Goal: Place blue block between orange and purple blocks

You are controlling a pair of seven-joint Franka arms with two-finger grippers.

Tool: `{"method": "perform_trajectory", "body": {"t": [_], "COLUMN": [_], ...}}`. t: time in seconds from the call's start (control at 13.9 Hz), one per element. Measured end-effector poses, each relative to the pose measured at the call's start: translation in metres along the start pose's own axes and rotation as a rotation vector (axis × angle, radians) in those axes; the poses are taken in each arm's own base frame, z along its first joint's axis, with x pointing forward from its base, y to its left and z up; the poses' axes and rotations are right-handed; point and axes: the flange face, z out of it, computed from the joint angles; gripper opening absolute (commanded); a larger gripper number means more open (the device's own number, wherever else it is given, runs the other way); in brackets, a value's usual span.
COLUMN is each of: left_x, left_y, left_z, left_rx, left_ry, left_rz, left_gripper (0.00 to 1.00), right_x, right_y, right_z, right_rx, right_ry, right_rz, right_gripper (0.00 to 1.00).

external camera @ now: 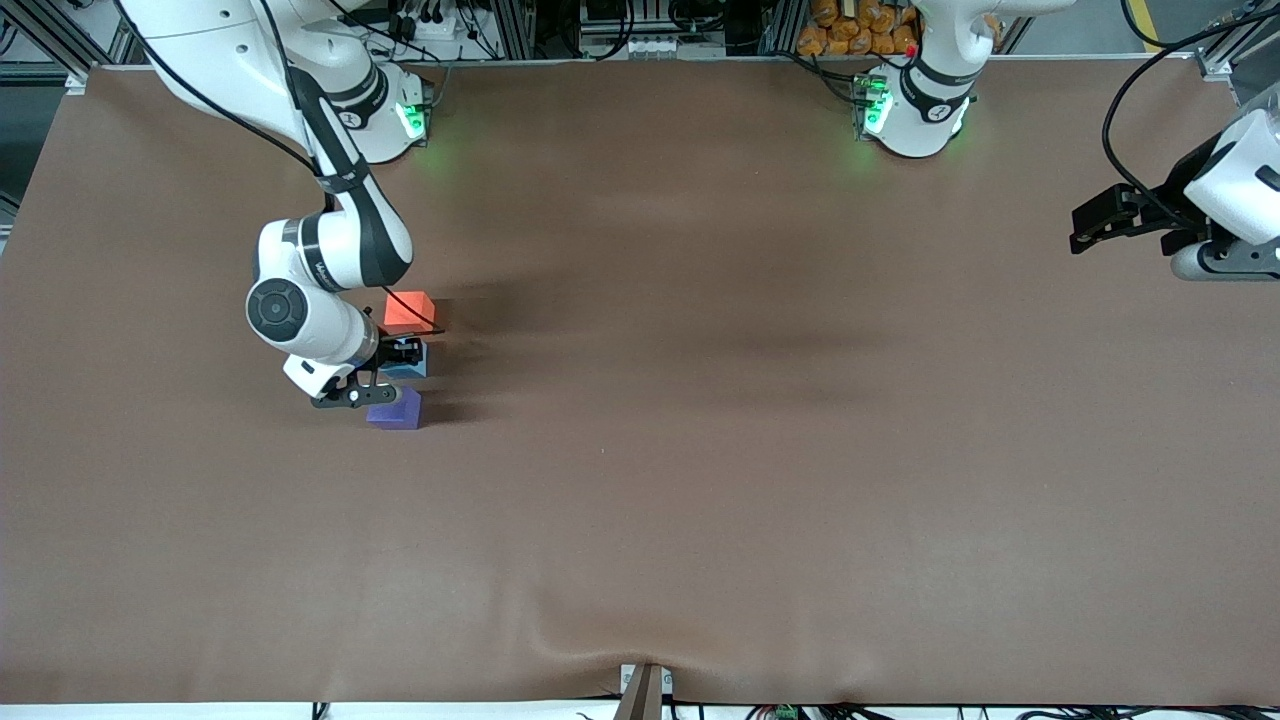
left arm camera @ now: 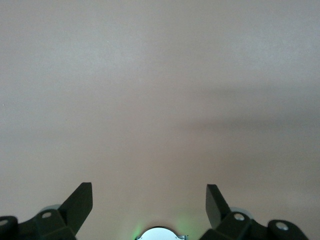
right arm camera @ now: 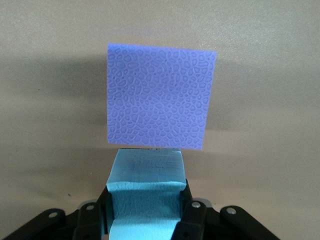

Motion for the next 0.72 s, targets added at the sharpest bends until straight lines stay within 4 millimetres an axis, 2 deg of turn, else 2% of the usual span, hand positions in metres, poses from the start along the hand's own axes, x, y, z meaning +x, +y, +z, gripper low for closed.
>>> {"method": "perform_trajectory", "body": {"t": [0.07,0.14,0.22,0.58,0.72], "left_x": [0.000,0.000,0.000,0.000,0.000], "left_y": [0.000,0.000,-0.001,-0.006,-0.005], "left_z": [0.000,0.000,0.000,0.000,0.000], "left_rx": [0.000,0.000,0.000,-0.001,-0.001], "left_ry": [0.000,0.000,0.000,0.000,0.000], "left_rz": [0.000,0.000,-0.001,-0.010,-0.010], "left_gripper": [1.00,1.00,1.00,1.00,1.00], "right_x": [0.000,0.000,0.000,0.001,0.005], "right_y": [0.001,0.001,0.001,0.007,0.006], "right_z": [0.000,0.000,0.000,0.000,-0.010], "right_rx": [0.000,0.000,0.000,0.001,0.003], "right_ry": [0.000,0.001,0.001,-0.003,-0.036], "right_rz": [0.001,0.003,0.004,0.018,0.019], "right_gripper": [0.51,0.85,1.00,1.00,1.00]}}
